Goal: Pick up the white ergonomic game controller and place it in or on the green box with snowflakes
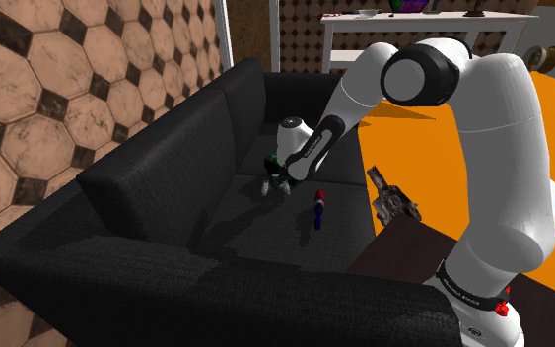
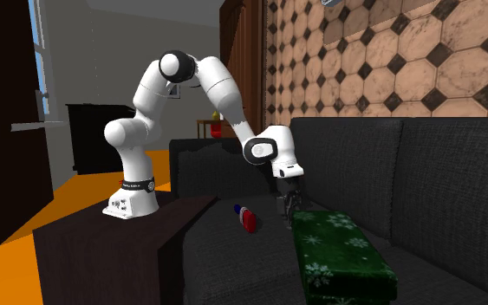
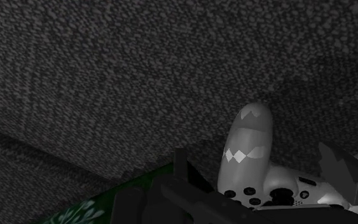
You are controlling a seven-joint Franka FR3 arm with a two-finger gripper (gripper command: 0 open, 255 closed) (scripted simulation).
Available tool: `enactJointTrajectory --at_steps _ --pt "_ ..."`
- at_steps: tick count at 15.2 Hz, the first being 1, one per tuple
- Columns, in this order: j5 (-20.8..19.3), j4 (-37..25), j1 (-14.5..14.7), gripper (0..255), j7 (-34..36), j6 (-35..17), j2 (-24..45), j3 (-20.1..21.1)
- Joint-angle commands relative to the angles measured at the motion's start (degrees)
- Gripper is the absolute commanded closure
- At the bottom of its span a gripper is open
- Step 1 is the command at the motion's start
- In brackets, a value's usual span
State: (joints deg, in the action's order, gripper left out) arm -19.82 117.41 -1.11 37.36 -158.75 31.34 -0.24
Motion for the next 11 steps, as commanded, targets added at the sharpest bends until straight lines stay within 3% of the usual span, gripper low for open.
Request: enactJointTrajectory --at_steps 1,2,3,11 --pt "-0.01 -0.01 0.01 0 0.01 -0.02 0.02 -0.01" --pt "0.0 -0.01 0.0 0 0.0 -0.01 0.01 0.0" --pt "0.0 -0.01 0.0 255 0.0 -0.01 0.01 0.0" --pt "0.0 0.0 0.01 255 0.01 -0.01 0.01 0.0"
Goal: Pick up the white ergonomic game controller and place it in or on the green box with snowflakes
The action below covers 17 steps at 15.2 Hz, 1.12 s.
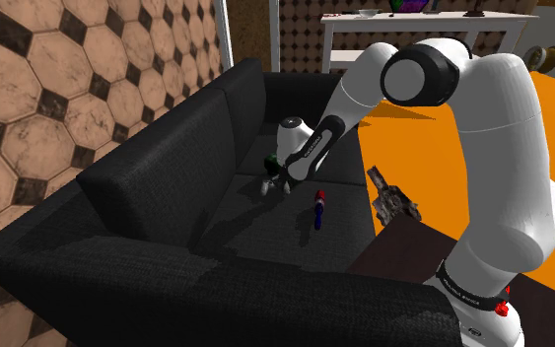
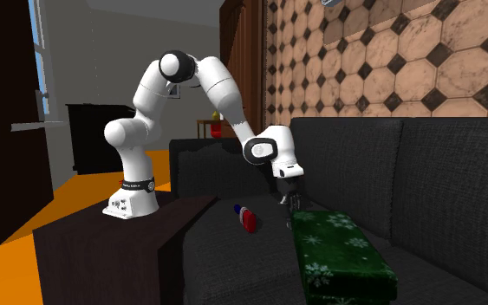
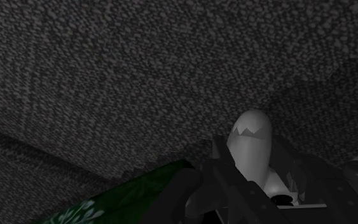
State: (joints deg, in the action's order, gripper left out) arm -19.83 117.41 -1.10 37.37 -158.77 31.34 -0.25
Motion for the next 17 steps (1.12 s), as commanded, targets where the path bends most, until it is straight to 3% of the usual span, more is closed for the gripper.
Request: enactJointTrajectory --at_steps 1,17 --pt "0.0 0.0 0.0 255 0.0 -0.01 0.02 0.0" --pt "3.38 0.96 -1.85 255 -3.82 8.98 -9.99 2.72"
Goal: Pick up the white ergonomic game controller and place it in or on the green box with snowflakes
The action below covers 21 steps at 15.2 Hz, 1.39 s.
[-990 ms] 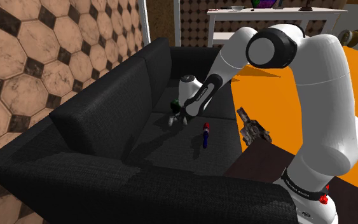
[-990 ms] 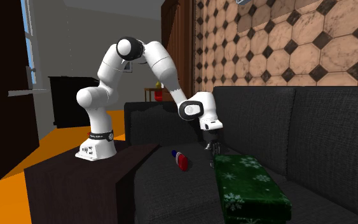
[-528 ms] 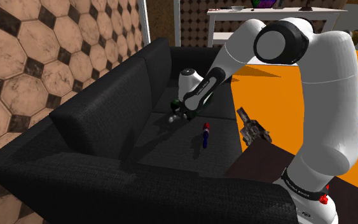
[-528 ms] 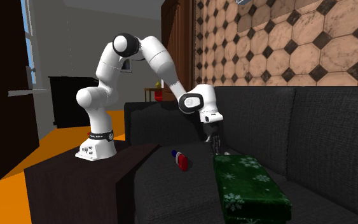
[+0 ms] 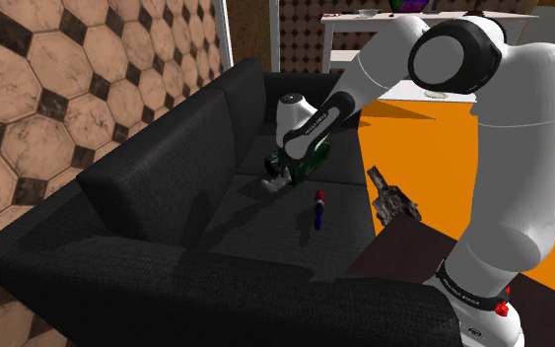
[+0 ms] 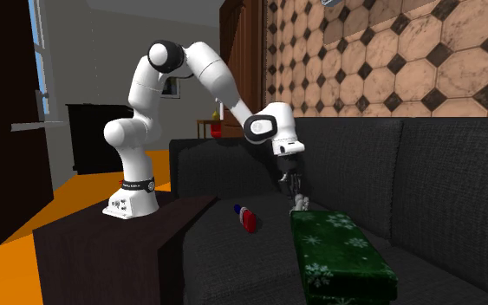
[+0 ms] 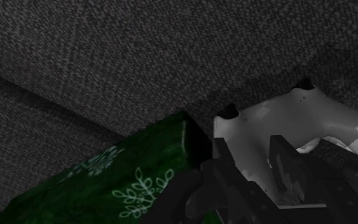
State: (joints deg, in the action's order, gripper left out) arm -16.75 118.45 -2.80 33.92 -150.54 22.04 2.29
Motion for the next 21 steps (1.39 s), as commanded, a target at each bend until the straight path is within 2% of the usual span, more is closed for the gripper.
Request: enactJointTrajectory --at_steps 1,17,21 --pt "0.53 -0.12 -0.23 255 -0.6 1.36 -1.25 0.31" --pt "3.79 -2.38 -1.01 255 -3.98 10.97 -8.8 1.75" --pt "5.54 -5.89 -4.42 255 -9.96 11.27 -6.34 0.5"
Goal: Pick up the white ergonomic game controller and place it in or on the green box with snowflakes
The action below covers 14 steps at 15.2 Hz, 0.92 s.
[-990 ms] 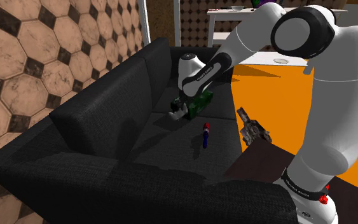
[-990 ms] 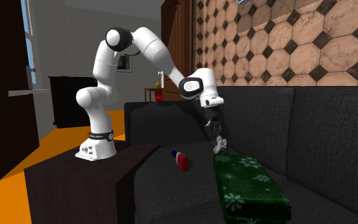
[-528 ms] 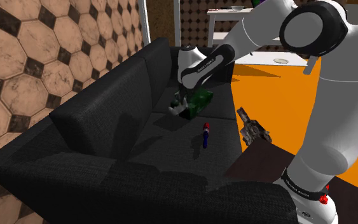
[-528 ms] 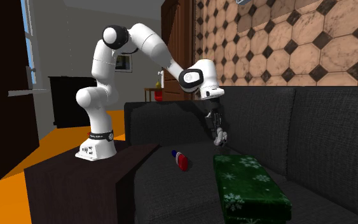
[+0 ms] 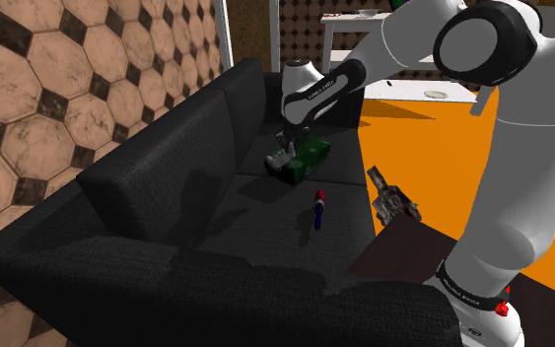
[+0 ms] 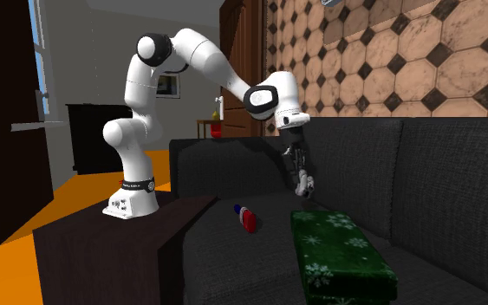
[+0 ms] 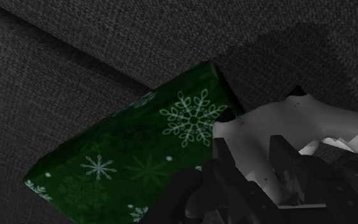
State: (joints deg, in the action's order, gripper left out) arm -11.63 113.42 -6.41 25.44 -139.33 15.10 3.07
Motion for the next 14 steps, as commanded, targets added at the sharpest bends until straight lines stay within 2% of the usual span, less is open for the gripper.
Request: enactJointTrajectory --at_steps 1,6,7,8,11,13,14 --pt "0.87 -1.91 -1.67 255 -2.95 0.22 1.33 -0.56" --pt "3.12 -8.25 -5.94 255 -10.0 1.6 5.58 -1.63" --pt "2.58 -6.95 -4.92 255 -8.28 1.4 4.66 -1.39" --pt "2.59 -6.95 -4.91 0 -8.29 1.4 4.66 -1.4" --pt "-4.63 -16.05 -5.18 0 -36.48 9.93 9.97 3.79" --pt "-10.3 -17.84 -4.65 0 -54.38 12.87 11.53 6.95" --pt "-11.42 -17.71 -4.57 0 -57.76 13.14 11.58 7.53"
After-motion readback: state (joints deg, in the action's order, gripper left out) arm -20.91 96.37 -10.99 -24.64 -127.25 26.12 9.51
